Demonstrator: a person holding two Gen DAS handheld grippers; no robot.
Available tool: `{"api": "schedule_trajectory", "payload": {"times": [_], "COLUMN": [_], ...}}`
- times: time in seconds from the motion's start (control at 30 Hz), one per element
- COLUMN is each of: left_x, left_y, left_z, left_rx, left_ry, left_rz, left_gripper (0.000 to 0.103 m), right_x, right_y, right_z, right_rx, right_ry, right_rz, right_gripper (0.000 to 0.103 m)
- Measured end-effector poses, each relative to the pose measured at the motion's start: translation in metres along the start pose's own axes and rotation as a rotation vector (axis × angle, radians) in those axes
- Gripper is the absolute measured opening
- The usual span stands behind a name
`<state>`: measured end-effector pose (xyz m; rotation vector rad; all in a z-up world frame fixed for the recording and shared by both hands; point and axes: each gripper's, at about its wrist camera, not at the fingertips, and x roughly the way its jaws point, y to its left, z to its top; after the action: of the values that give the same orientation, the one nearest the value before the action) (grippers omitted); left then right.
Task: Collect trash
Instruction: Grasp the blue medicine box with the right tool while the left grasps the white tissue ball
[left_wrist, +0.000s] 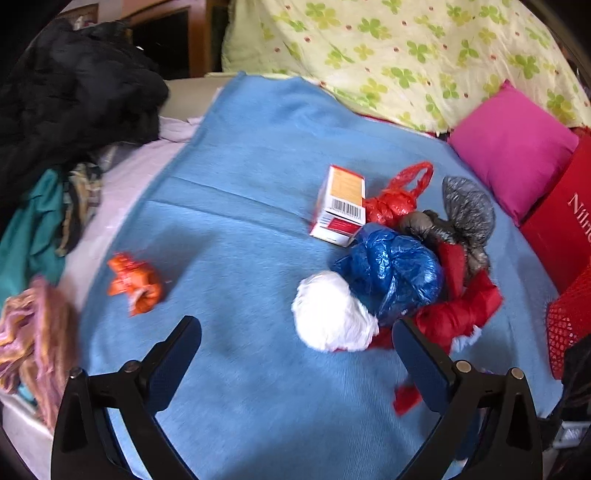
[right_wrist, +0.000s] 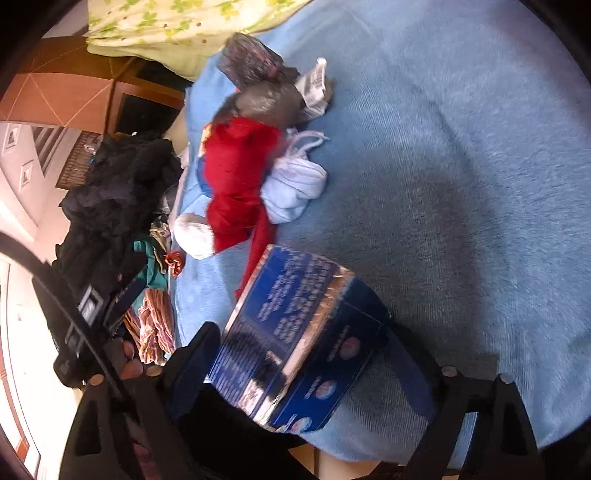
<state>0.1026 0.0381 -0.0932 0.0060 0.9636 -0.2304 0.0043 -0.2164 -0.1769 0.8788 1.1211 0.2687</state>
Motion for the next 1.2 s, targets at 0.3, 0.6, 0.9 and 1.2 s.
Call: {"api": "schedule_trajectory", "payload": {"times": [0.3,0.6,0.9,1.2], "left_x": [0.048,0.019,-0.039,-0.088], "left_y": [-0.003,0.002,-0.014,-0.093], "left_z": [0.001,-0.004,-0.012,0.001], "left_rx": [-0.075,-0.094,-0.028,0.131], "left_ry": [0.102,0.019,-0.076,-0.147], "left_rz": [-0.083,-0.065,-0.067,-0.180], "left_gripper": [0.043,0.034,0.034,0.035], "right_x": [0.005,0.008,-0.019,-0.133], "right_y": [0.007,0.028,0.046,0.054], "right_z": [0.007,0.003,-0.002,-0.025], "right_rx": [-0.086,-0.196,-0.288,-0.433], "right_ry": [-0.031,-0.046,-0.164,-0.607], "right_rz": [-0.009,0.012,0.027,0.017], "right_gripper": [0.055,0.039,0.039,0.039]}}
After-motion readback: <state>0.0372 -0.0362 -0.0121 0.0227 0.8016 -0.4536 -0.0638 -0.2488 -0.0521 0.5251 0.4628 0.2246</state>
